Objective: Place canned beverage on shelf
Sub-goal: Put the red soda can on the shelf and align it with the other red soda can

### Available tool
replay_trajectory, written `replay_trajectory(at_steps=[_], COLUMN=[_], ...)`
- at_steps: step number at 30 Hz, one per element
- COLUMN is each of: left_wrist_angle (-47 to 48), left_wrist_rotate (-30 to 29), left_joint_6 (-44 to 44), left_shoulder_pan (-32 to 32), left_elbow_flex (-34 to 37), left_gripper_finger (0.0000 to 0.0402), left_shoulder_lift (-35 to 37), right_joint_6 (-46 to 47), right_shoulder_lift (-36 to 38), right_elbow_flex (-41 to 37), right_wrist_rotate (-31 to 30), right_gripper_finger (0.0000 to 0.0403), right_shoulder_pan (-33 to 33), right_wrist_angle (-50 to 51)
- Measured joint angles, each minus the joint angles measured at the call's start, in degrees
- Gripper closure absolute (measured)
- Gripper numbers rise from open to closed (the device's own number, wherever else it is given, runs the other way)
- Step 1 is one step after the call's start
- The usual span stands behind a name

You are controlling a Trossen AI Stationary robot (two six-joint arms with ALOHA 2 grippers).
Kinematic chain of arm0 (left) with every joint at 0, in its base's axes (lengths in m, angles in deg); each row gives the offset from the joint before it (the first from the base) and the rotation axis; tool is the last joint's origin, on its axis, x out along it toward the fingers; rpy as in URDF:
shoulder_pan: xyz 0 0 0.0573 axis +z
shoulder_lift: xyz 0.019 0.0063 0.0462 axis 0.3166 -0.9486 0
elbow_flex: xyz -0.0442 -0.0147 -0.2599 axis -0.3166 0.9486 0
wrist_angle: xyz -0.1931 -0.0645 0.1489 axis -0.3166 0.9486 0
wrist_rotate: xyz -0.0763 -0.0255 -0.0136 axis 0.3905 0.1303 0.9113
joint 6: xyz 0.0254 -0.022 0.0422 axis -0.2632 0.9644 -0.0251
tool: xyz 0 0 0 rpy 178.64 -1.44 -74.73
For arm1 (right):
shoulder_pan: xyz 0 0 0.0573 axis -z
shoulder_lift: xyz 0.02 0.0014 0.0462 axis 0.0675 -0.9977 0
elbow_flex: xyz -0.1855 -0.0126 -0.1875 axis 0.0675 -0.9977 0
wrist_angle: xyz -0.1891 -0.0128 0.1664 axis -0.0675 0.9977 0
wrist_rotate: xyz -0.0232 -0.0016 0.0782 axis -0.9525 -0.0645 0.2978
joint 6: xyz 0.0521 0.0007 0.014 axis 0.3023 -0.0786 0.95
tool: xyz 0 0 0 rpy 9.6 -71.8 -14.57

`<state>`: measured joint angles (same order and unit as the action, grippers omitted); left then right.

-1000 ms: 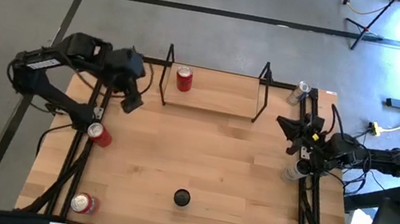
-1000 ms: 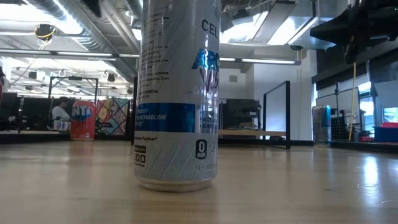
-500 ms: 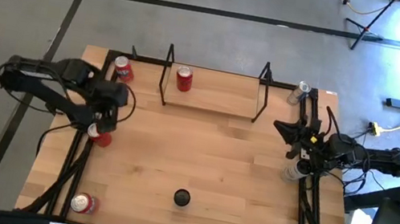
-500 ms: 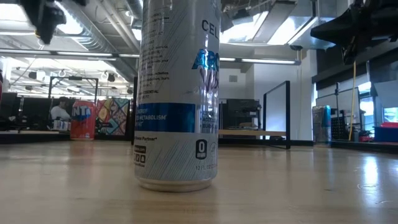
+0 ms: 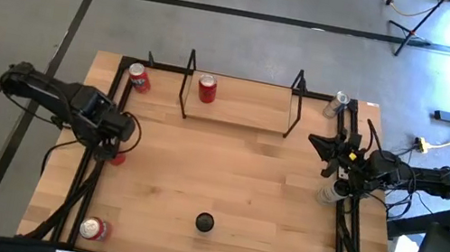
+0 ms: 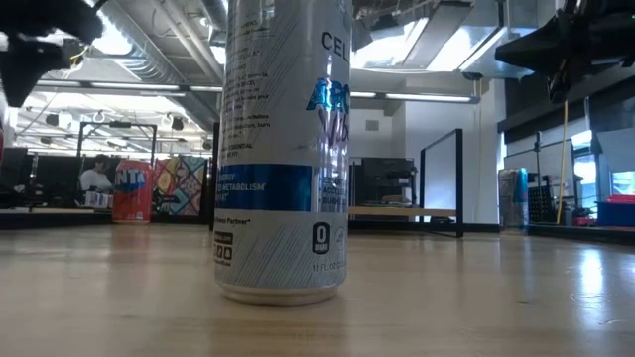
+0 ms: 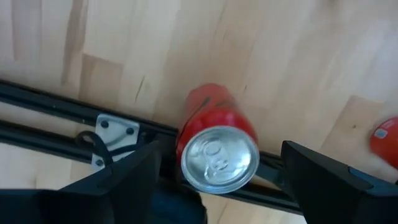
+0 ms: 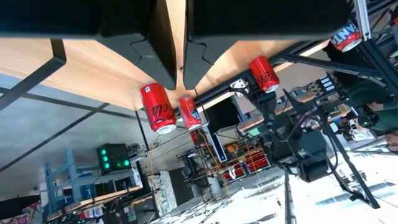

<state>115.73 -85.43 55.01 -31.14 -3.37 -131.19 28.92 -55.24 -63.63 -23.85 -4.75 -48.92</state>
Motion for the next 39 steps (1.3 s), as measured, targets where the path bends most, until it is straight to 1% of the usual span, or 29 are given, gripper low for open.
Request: replay_trajectory(at_steps=[4,12,15,22,25,34,37,39], left_wrist_angle=[-0.1,-0.3,-0.3,-1.5,-1.1,-0.9,-0.9,-0.9], left_wrist_rotate=[1.4,0.5,2.2,2.6,2.5,2.9,2.8,1.7], left_joint_6=[0.4,-0.7,-0.8,-1.3,0.4,0.7,-0.8,-2.1], left_shoulder_pan=[-1.1,-2.5,-2.8,-3.7,-3.7,-3.7,-3.7,-3.7], left_elbow_flex=[3.0,6.0,6.8,7.0,6.9,2.9,3.2,3.8], left_gripper_finger=[0.0084,0.0084,0.0084,0.0084,0.0084,0.0084,0.0084,0.0084], left_shoulder_lift=[0.8,0.7,0.8,0.7,0.8,0.8,0.6,0.3], right_joint_6=[0.0,0.0,0.0,0.0,0.0,0.0,0.0,0.0], right_shoulder_lift=[0.0,0.0,0.0,0.0,0.0,0.0,0.0,0.0], right_elbow_flex=[0.0,0.0,0.0,0.0,0.0,0.0,0.0,0.0], right_wrist_rotate=[0.0,-2.4,-2.4,-2.4,-2.4,-2.4,-2.4,-2.4], right_gripper_finger=[0.0384,0.0384,0.0384,0.0384,0.0384,0.0384,0.0384,0.0384], right_shoulder_pan=[0.0,0.0,0.0,0.0,0.0,0.0,0.0,0.0], right_wrist_angle=[0.1,0.3,0.3,0.2,0.2,0.2,0.2,0.2])
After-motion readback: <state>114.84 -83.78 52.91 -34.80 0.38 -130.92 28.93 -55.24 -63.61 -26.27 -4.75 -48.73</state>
